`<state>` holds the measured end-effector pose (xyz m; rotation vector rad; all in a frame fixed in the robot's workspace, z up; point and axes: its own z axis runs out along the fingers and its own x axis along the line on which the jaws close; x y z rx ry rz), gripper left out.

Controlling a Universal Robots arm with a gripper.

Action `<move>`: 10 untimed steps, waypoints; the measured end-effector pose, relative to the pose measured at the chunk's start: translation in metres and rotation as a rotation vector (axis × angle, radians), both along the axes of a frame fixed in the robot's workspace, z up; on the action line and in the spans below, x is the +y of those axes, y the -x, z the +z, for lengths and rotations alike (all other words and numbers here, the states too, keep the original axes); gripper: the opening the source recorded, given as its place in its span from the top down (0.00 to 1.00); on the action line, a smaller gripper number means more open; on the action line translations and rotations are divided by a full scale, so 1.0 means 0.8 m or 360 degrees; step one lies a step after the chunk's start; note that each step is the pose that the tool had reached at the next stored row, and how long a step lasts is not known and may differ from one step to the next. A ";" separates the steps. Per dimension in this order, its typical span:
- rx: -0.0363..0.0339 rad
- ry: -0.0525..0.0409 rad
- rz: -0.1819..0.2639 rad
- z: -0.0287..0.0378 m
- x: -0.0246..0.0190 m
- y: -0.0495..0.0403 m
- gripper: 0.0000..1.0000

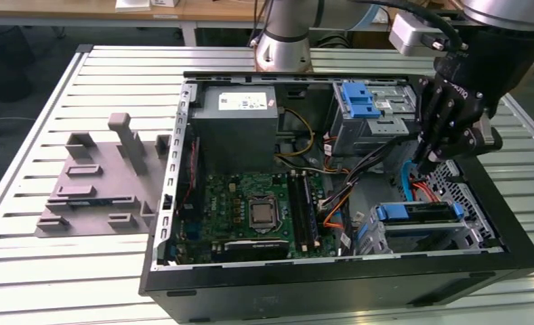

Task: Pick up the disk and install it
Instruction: 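Insert the second disk wire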

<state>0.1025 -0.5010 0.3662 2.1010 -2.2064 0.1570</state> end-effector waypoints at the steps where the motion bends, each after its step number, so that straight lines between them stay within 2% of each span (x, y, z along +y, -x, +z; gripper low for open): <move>1: 0.0000 0.0001 0.0000 -0.0017 0.0000 0.000 0.83; 6: 0.0000 0.0001 0.0000 -0.0092 -0.0006 0.000 0.84; 8: 0.0000 -0.0001 0.0000 -0.0108 -0.0028 0.000 0.84; 10: 0.0000 -0.0009 0.0000 -0.0120 -0.0061 0.000 0.84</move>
